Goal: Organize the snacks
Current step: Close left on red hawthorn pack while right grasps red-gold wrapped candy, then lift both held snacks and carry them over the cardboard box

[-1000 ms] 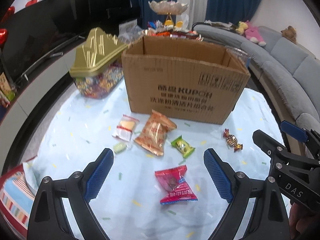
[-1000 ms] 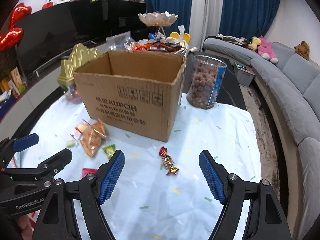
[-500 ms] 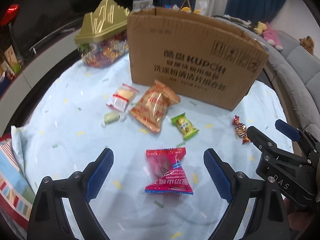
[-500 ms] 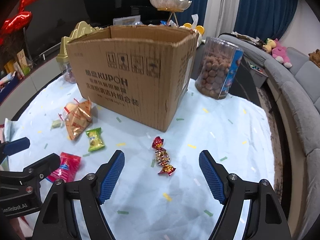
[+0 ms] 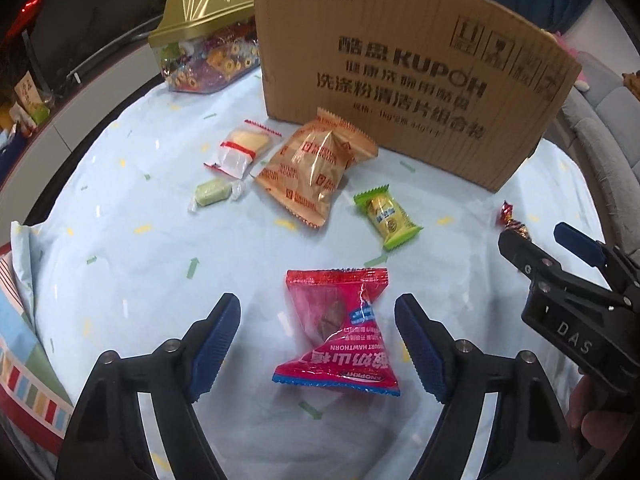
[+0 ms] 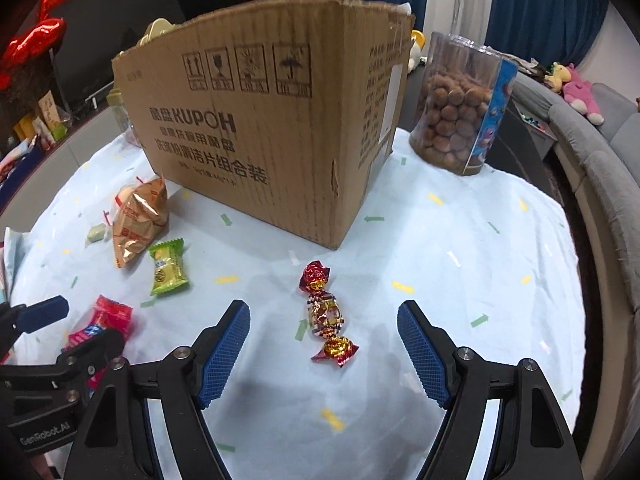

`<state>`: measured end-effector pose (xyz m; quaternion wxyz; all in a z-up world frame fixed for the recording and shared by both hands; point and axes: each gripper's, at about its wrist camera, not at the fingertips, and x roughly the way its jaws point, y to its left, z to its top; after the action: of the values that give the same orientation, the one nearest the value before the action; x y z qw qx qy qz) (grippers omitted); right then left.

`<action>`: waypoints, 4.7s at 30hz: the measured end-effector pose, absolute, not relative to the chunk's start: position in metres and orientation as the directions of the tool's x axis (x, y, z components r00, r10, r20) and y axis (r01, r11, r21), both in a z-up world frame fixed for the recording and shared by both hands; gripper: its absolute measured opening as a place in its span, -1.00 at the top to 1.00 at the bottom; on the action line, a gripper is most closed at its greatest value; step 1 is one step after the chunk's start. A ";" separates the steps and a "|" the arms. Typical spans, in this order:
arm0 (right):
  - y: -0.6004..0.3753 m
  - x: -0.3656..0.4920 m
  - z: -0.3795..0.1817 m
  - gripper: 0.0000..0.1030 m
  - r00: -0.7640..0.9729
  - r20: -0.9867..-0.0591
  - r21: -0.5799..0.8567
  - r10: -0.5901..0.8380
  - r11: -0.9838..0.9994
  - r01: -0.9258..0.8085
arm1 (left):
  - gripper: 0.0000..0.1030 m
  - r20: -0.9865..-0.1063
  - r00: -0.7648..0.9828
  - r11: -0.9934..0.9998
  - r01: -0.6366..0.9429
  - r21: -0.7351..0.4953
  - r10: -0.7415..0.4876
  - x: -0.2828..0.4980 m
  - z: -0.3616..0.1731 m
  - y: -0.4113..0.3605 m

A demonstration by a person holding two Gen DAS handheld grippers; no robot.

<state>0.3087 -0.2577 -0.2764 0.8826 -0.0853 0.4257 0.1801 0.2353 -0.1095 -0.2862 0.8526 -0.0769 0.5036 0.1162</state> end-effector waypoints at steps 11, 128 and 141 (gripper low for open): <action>-0.254 0.322 -0.292 0.26 0.532 -0.810 0.009 0.248 0.912 -0.411 | -0.14 -0.888 0.447 0.964 -0.266 -0.018 0.107 0.235 -0.302 -0.110; -0.211 0.344 -0.056 0.62 0.754 -0.653 0.059 0.074 0.997 -0.047 | 0.29 -0.725 0.653 0.970 0.229 -0.085 -0.218 0.362 -0.064 -0.057; -0.196 0.369 -0.072 0.62 0.733 -0.673 0.062 0.093 0.996 -0.069 | 0.29 -0.758 0.622 0.972 0.222 -0.072 -0.198 0.390 -0.090 -0.050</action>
<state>0.3692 -0.1964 -0.0718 0.9308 0.0162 0.3625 0.0435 0.3902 -0.0496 -0.0898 0.9004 0.0144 0.4190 -0.1165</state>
